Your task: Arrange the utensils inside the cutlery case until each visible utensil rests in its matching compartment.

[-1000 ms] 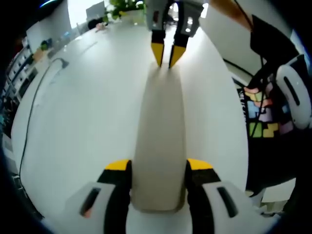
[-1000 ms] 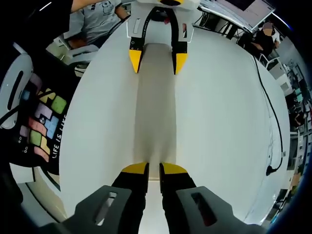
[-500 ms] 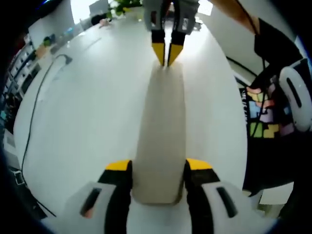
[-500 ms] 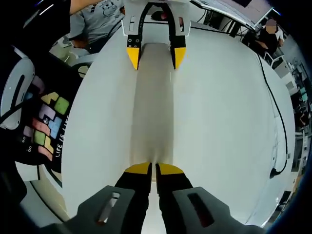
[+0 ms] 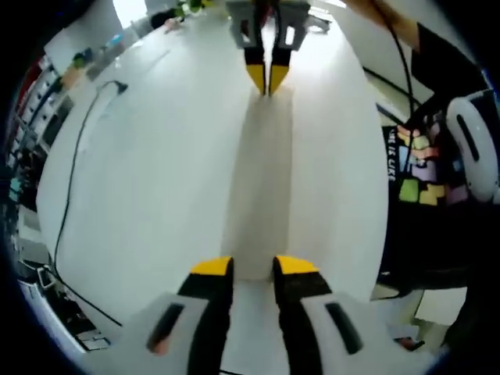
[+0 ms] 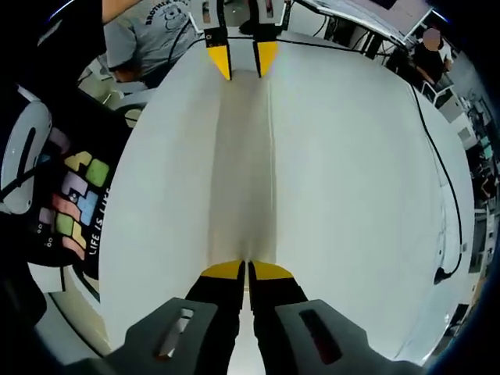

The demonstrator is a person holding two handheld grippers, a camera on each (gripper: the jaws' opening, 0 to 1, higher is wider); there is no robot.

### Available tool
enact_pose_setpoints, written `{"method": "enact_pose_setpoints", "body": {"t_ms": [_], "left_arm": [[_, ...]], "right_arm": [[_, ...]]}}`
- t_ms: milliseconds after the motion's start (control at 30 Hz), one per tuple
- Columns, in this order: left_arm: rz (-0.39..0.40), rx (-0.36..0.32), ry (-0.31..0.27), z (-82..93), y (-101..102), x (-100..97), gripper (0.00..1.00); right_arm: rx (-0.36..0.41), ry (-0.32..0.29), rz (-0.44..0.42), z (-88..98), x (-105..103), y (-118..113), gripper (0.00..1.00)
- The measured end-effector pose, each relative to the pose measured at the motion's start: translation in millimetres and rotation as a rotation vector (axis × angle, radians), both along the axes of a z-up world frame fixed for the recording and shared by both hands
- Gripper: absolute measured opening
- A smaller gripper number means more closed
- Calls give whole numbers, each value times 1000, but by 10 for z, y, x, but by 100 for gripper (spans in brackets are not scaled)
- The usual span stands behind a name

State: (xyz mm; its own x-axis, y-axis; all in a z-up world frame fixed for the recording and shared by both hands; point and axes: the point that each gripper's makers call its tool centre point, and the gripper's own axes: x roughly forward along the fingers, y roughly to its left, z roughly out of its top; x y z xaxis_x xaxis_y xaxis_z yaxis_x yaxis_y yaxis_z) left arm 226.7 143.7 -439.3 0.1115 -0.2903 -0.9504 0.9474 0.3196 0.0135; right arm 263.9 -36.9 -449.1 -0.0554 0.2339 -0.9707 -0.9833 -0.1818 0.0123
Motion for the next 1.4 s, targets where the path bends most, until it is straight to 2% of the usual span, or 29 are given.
{"method": "enact_pose_setpoints", "body": {"t_ms": [33, 167, 267, 300, 400, 667, 800, 900, 967, 1033, 1100, 1200, 1400], "left_arm": [[0, 22, 10, -18, 35, -15, 20], [13, 29, 6, -1, 41, 25, 13], [-23, 93, -51, -12, 91, 132, 0], [-4, 101, -21, -33, 86, 96, 0], [-2, 120, 1, -27, 67, 92, 0], [-41, 243, -41, -49, 18, 62, 0], [-32, 268, -28, -57, 25, 72, 0], [-26, 246, -23, -53, 43, 73, 0], [9, 188, -16, -55, 37, 73, 0], [79, 108, -11, -48, 46, 81, 0], [76, 81, -28, -40, 63, 84, 0], [61, 86, -40, -35, 52, 63, 0], [-5, 145, 16, -3, 104, -65, 0]], "right_arm": [[-1, -4, 1, 0, 4, 2, 1], [1, -5, -2, 1, 22, 6, 1], [0, -2, -5, 1, 32, 9, 1], [1, -2, -8, 6, 41, 9, 1], [4, 1, -24, 9, 59, 9, 1], [-3, -18, -34, 13, 40, -29, 1], [16, -15, -45, 16, 30, -44, 0], [42, -4, -77, 22, 34, -46, 0], [58, -3, -88, 25, 35, -48, 0], [73, -9, -92, 25, 30, -42, 0], [74, -17, -91, 25, 33, -26, 0], [61, -28, -85, 26, 28, -21, 0], [27, -24, -79, 24, 33, -11, 0]]}}
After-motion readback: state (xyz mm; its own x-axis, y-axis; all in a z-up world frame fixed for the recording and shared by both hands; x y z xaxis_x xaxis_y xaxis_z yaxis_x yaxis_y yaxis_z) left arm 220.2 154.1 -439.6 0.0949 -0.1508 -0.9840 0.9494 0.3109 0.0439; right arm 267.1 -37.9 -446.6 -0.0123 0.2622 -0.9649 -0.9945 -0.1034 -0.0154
